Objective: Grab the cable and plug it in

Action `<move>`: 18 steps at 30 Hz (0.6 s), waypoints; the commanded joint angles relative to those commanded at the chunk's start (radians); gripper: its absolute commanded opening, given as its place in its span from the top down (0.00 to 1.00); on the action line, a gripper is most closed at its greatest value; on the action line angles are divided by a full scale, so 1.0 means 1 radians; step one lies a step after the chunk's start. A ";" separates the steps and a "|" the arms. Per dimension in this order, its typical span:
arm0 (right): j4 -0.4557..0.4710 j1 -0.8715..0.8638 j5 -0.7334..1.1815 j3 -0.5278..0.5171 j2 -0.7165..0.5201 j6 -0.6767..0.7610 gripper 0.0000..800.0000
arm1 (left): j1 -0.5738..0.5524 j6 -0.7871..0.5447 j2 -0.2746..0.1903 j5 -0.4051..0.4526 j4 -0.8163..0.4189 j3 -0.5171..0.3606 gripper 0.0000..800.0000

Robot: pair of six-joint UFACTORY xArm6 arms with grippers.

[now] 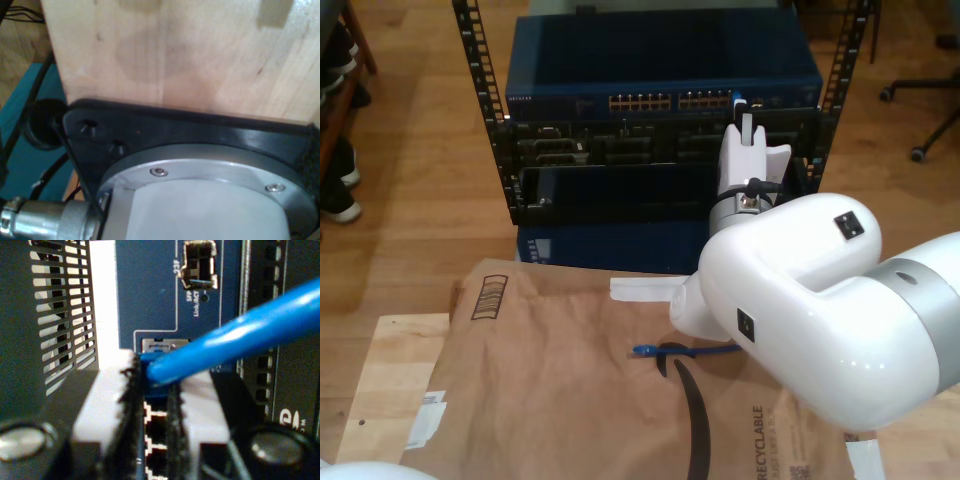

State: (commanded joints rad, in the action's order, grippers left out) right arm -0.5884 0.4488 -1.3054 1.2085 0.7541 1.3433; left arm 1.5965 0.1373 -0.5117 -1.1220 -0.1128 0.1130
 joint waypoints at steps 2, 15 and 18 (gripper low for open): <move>0.000 0.000 0.000 0.000 0.000 -0.002 0.97 | 0.000 0.000 0.000 -0.002 0.000 0.000 0.00; 0.002 -0.003 0.008 0.041 0.020 -0.002 1.00 | 0.000 0.000 0.000 -0.002 0.000 0.000 0.00; 0.002 -0.003 0.008 0.037 0.020 -0.002 0.98 | 0.000 0.000 0.000 0.000 0.000 0.000 0.00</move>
State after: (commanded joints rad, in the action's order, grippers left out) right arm -0.5869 0.4457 -1.2977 1.2453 0.7741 1.3418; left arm 1.5965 0.1373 -0.5117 -1.1220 -0.1128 0.1130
